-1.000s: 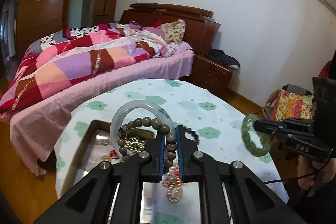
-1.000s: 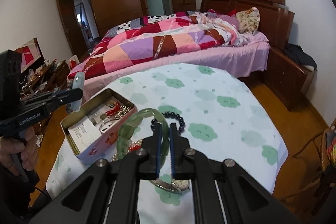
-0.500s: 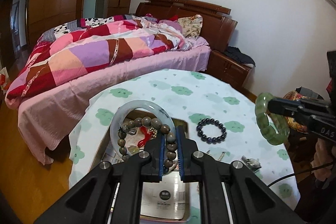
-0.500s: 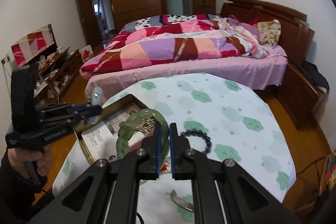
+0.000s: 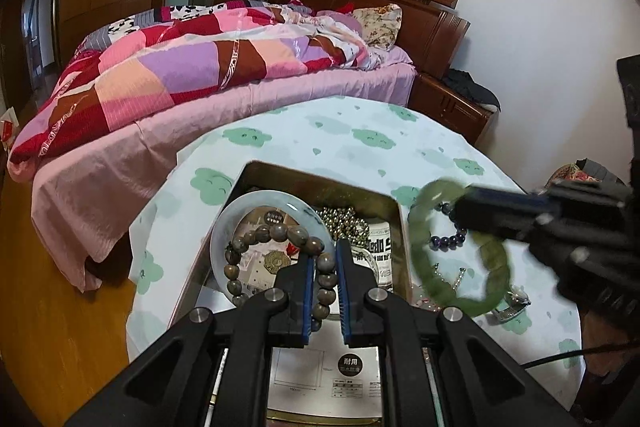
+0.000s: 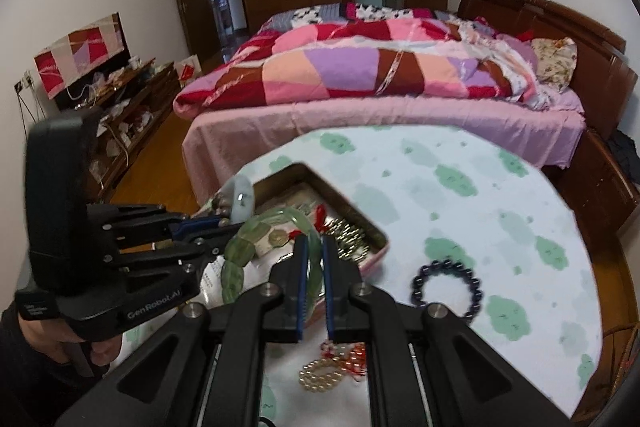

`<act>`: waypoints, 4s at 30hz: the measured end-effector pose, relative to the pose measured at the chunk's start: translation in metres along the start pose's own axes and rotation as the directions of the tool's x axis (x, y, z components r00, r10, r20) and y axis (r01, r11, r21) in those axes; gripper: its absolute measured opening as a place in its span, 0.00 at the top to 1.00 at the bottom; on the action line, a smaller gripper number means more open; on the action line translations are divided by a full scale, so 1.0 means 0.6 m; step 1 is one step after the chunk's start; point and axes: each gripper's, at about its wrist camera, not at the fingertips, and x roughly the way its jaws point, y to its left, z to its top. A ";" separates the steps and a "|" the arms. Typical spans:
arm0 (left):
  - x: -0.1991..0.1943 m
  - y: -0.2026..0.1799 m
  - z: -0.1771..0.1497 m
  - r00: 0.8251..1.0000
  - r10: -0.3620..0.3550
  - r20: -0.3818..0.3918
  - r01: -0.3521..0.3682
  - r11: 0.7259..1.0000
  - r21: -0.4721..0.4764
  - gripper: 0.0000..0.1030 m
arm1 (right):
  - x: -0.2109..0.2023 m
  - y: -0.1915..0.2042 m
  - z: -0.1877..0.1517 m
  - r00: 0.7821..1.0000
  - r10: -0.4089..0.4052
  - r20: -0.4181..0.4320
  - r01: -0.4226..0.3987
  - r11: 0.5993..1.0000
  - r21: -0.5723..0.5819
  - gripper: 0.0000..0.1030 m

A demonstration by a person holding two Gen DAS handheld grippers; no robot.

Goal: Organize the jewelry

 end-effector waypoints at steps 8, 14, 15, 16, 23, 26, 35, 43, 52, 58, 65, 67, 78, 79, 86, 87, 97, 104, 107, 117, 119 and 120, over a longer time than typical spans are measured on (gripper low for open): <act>0.015 0.001 -0.013 1.000 0.008 -0.026 -0.008 1.000 -0.005 0.91 | 0.046 0.007 -0.014 0.998 0.007 -0.057 -0.006 1.000 0.013 0.92; 0.019 0.013 -0.019 0.999 0.020 -0.036 -0.021 1.000 -0.016 0.91 | 0.058 0.011 -0.020 0.997 0.009 -0.075 -0.008 1.000 0.017 0.92; 0.018 0.014 -0.020 0.999 0.021 -0.037 -0.021 1.000 -0.017 0.91 | 0.060 0.012 -0.020 0.997 0.009 -0.077 -0.007 1.000 0.016 0.92; 0.019 0.015 -0.021 0.999 0.021 -0.038 -0.022 1.000 -0.018 0.91 | 0.059 0.013 -0.021 0.997 0.008 -0.078 -0.007 1.000 0.014 0.92; 0.021 0.017 -0.024 0.999 0.025 -0.045 -0.026 0.999 -0.021 0.91 | 0.062 0.017 -0.023 0.997 0.008 -0.082 -0.007 1.000 0.011 0.92; 0.020 0.021 -0.027 0.998 0.029 -0.048 -0.030 0.999 -0.024 0.91 | 0.064 0.019 -0.022 0.996 0.011 -0.084 -0.011 1.000 0.007 0.92; 0.024 0.030 -0.037 0.998 0.031 -0.062 -0.033 0.999 -0.031 0.91 | 0.078 0.032 -0.027 0.994 0.020 -0.103 -0.020 1.000 -0.003 0.92; 0.023 0.030 -0.039 0.998 0.024 -0.061 -0.026 0.999 -0.027 0.91 | 0.090 0.039 -0.033 0.992 0.022 -0.124 -0.023 1.000 -0.003 0.92; 0.033 0.032 -0.043 0.997 0.014 -0.082 -0.016 1.000 -0.021 0.91 | 0.101 0.036 -0.040 0.989 0.003 -0.145 -0.002 1.000 0.004 0.92; 0.040 0.039 -0.047 0.996 0.023 -0.086 -0.026 0.999 -0.033 0.91 | 0.112 0.038 -0.045 0.986 -0.005 -0.164 0.005 1.000 0.004 0.92; 0.038 0.044 -0.045 0.997 0.025 -0.079 -0.028 0.999 -0.038 0.91 | 0.116 0.040 -0.052 0.986 -0.008 -0.167 0.009 1.000 0.005 0.92; 0.034 0.041 -0.042 0.997 0.027 -0.071 -0.029 0.999 -0.032 0.89 | 0.116 0.038 -0.053 0.985 -0.008 -0.171 0.010 1.000 0.009 0.91; 0.020 0.038 -0.039 0.997 0.002 -0.073 -0.006 0.999 -0.052 0.50 | 0.100 0.027 -0.054 0.991 0.009 -0.131 -0.004 0.999 0.044 0.84; 0.018 0.037 -0.038 0.997 0.006 -0.076 -0.010 0.999 -0.052 0.46 | 0.096 0.027 -0.054 0.992 0.007 -0.127 -0.002 0.999 0.042 0.82; 0.006 0.044 -0.040 0.995 0.030 -0.093 -0.038 0.996 -0.076 0.24 | 0.066 0.020 -0.056 0.996 0.005 -0.087 -0.001 0.999 0.048 0.62; 0.004 0.042 -0.040 0.995 0.036 -0.096 -0.042 0.997 -0.068 0.24 | 0.063 0.021 -0.058 0.995 -0.025 -0.093 0.029 0.999 0.038 0.57; 0.000 0.031 -0.052 0.991 0.064 -0.117 -0.071 0.996 -0.052 0.24 | 0.038 0.002 -0.076 0.996 -0.042 -0.072 0.046 0.997 0.060 0.35; -0.030 0.016 -0.047 0.996 0.063 -0.070 -0.067 0.997 -0.049 0.24 | -0.012 -0.044 -0.103 0.997 -0.073 -0.035 0.077 0.988 0.131 0.32; -0.038 -0.007 -0.047 0.996 0.067 -0.055 -0.069 0.997 -0.023 0.24 | -0.029 -0.071 -0.120 0.994 -0.100 -0.033 0.104 0.979 0.173 0.31; -0.038 -0.108 -0.073 0.996 0.083 -0.034 -0.079 0.991 0.106 0.24 | -0.090 -0.144 -0.203 0.979 -0.200 -0.052 0.206 0.950 0.234 0.27; -0.034 -0.125 -0.081 0.996 0.087 -0.033 -0.082 0.989 0.127 0.24 | -0.096 -0.162 -0.225 0.975 -0.213 -0.066 0.223 0.942 0.251 0.27; -0.033 -0.133 -0.085 0.996 0.086 -0.033 -0.080 0.988 0.135 0.24 | -0.098 -0.171 -0.234 0.973 -0.220 -0.074 0.231 0.937 0.262 0.27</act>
